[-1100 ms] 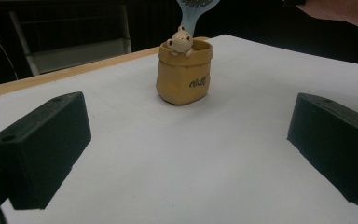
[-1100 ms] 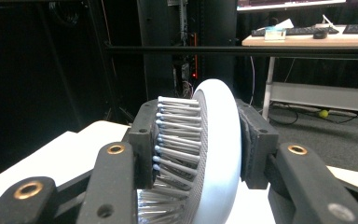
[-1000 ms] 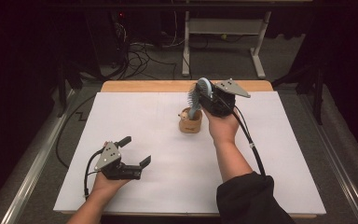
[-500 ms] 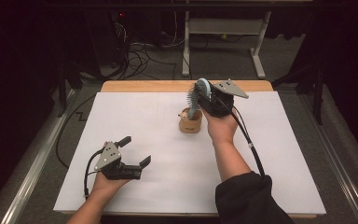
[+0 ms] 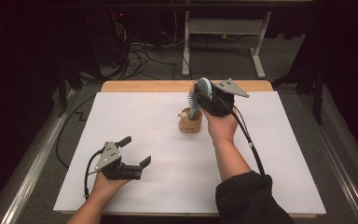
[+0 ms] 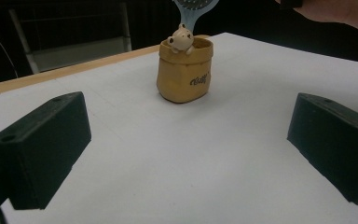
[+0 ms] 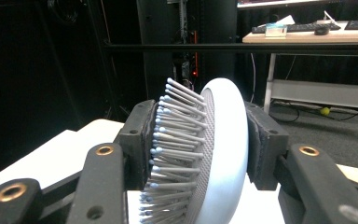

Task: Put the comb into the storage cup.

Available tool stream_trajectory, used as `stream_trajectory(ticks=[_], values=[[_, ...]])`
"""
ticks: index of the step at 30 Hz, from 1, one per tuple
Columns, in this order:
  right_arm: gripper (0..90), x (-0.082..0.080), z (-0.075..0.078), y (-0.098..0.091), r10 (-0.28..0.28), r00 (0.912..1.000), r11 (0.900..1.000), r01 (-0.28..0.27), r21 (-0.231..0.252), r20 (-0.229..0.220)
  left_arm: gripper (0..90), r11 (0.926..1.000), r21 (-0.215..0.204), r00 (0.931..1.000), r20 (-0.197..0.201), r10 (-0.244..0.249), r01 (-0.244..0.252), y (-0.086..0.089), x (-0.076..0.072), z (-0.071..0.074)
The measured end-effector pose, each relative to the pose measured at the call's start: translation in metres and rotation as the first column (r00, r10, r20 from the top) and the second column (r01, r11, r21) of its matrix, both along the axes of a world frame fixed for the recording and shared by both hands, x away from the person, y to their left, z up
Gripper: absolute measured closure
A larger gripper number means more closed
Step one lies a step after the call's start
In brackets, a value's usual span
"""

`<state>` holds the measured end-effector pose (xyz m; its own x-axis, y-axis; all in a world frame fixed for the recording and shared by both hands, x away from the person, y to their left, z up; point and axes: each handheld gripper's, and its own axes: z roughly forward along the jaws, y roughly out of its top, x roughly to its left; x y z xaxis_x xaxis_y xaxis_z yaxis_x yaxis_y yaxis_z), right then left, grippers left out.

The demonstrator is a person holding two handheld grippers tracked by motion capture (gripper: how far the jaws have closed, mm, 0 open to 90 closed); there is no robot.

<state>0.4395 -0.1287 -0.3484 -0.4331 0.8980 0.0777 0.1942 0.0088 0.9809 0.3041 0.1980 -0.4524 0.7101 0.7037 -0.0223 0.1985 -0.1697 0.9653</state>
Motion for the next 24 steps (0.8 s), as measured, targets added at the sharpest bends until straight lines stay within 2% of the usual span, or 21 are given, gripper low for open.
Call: stream_trajectory(ticks=[24], values=[[46.6,0.0047,0.0010,-0.0079,-0.009,0.9994,0.9999,0.009,-0.006,-0.032,0.0,1.0000,0.000,1.0000,-0.006,-0.007,0.007,0.0001,0.0006,-0.0004]])
